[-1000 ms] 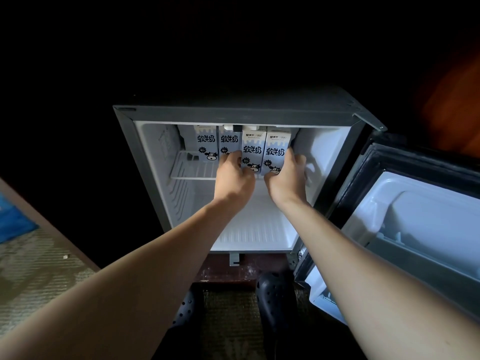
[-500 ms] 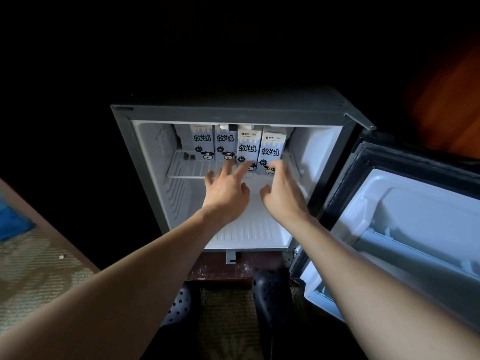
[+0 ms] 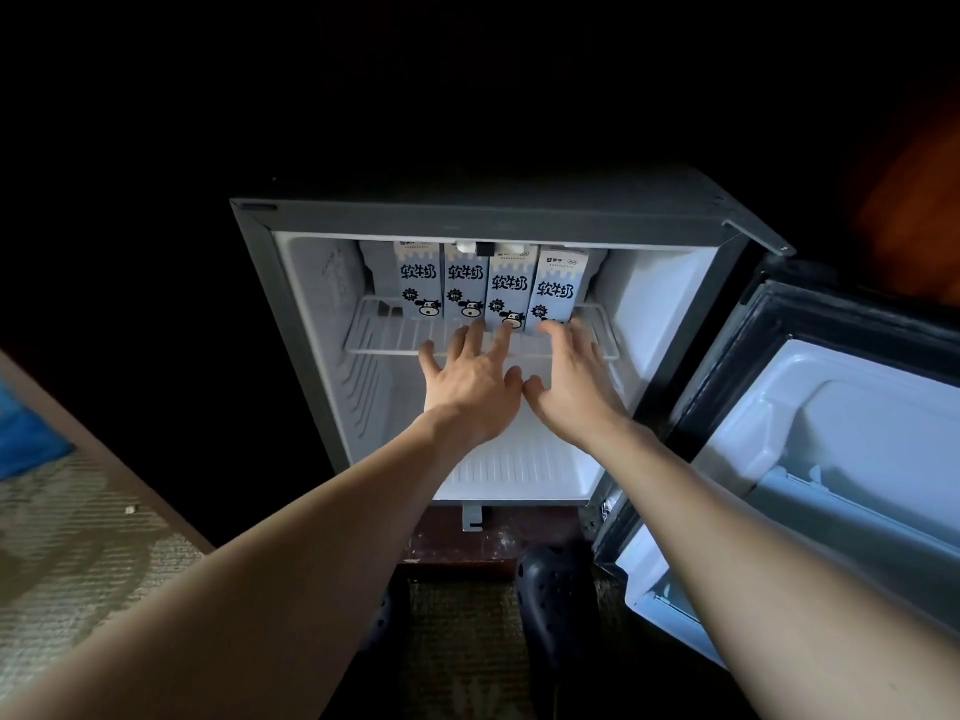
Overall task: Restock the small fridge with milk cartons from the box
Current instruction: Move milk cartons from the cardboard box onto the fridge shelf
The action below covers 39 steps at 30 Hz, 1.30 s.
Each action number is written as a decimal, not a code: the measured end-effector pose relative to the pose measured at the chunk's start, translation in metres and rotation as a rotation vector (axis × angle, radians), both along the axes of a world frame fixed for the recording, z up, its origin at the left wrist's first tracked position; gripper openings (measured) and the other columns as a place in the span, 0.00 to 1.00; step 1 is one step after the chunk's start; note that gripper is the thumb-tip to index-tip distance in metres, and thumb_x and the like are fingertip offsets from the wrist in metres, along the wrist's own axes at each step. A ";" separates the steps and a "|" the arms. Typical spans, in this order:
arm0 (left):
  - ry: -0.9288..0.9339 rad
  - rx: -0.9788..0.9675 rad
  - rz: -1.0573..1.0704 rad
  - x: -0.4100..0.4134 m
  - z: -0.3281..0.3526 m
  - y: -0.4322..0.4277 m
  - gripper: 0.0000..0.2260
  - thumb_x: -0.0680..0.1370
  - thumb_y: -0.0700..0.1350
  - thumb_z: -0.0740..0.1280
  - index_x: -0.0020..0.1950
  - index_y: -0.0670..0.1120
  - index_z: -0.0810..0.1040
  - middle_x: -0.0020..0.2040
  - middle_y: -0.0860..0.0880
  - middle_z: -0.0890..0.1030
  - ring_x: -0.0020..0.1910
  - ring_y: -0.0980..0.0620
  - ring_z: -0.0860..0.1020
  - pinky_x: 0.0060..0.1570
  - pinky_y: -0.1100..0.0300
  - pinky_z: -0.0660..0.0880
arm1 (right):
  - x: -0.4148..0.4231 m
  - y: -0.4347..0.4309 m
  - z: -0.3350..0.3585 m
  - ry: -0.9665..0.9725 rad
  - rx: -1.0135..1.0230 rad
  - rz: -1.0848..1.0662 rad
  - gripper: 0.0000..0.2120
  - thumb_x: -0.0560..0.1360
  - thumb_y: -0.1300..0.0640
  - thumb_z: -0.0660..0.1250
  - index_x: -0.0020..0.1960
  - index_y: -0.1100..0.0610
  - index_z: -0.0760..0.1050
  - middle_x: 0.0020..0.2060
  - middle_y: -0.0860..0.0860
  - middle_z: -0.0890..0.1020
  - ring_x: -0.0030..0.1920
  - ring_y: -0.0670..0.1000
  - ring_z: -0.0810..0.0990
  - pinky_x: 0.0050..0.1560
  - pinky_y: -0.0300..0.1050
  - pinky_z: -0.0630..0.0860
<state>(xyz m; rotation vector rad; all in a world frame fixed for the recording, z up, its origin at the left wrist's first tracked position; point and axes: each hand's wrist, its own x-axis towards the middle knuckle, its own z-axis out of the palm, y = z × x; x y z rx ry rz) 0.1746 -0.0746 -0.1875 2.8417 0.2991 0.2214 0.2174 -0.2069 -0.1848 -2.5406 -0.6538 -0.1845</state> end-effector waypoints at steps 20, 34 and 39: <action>-0.028 0.100 0.028 0.008 -0.005 -0.009 0.34 0.77 0.50 0.61 0.79 0.46 0.50 0.75 0.48 0.57 0.73 0.45 0.58 0.71 0.41 0.52 | 0.014 0.005 -0.009 -0.033 -0.044 -0.029 0.34 0.71 0.57 0.69 0.73 0.59 0.58 0.71 0.56 0.65 0.68 0.61 0.67 0.69 0.47 0.58; -0.030 0.126 0.032 0.010 -0.010 -0.010 0.34 0.78 0.52 0.62 0.79 0.45 0.52 0.74 0.48 0.57 0.71 0.44 0.60 0.71 0.40 0.52 | 0.021 0.009 -0.011 0.004 -0.079 -0.046 0.40 0.69 0.53 0.69 0.75 0.56 0.54 0.73 0.55 0.62 0.71 0.57 0.64 0.70 0.50 0.55; -0.007 0.130 0.021 0.011 -0.008 -0.008 0.35 0.76 0.51 0.63 0.79 0.45 0.50 0.74 0.47 0.57 0.71 0.44 0.60 0.70 0.39 0.53 | 0.021 0.008 -0.013 -0.005 -0.084 -0.041 0.39 0.70 0.54 0.69 0.75 0.56 0.55 0.73 0.55 0.63 0.70 0.59 0.65 0.71 0.50 0.55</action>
